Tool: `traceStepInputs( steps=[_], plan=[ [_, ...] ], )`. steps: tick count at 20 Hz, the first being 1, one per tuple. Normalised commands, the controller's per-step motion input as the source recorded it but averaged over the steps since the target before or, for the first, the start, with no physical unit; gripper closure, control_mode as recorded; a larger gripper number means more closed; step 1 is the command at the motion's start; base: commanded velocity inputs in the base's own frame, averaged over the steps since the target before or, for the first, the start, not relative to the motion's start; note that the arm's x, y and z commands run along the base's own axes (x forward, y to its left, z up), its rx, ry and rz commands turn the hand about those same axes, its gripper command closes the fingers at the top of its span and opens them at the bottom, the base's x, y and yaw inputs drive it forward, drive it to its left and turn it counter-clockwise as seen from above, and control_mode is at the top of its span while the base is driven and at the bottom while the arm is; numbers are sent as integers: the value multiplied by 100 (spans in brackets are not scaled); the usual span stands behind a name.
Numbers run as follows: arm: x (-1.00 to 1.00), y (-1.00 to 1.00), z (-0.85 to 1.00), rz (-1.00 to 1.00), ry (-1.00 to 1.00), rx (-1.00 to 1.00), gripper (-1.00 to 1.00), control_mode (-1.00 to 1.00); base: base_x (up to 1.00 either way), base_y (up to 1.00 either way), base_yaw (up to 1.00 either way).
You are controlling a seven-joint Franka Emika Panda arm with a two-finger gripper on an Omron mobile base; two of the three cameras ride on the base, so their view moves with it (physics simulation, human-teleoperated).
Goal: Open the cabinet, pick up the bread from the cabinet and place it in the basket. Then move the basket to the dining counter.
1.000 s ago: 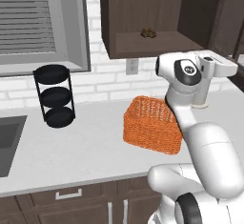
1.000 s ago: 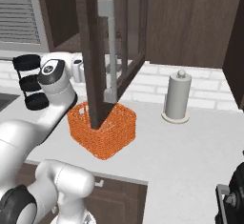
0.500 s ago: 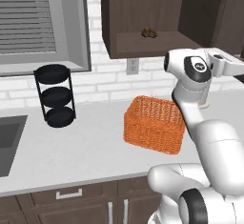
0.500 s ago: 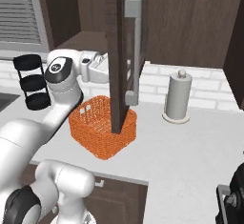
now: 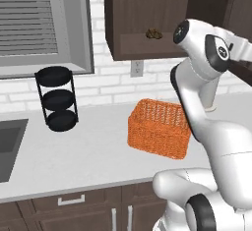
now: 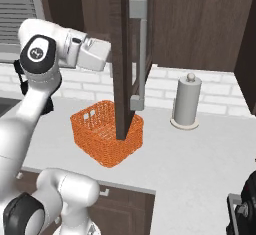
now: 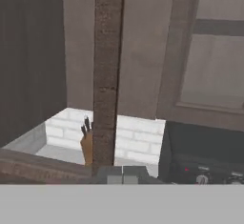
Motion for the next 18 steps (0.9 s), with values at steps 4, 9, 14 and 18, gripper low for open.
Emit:
traceStepInputs(
  steps=[4,9,14,18],
  plan=[
    [-1,89,6,19,7,26,100,-100,0,0,0],
    [4,82,0,16,1,13,-100,-100,0,0,0],
    [14,8,0,25,0,18,-100,-100,0,0,0],
    [23,0,0,31,0,13,-100,-100,0,0,0]
  ],
)
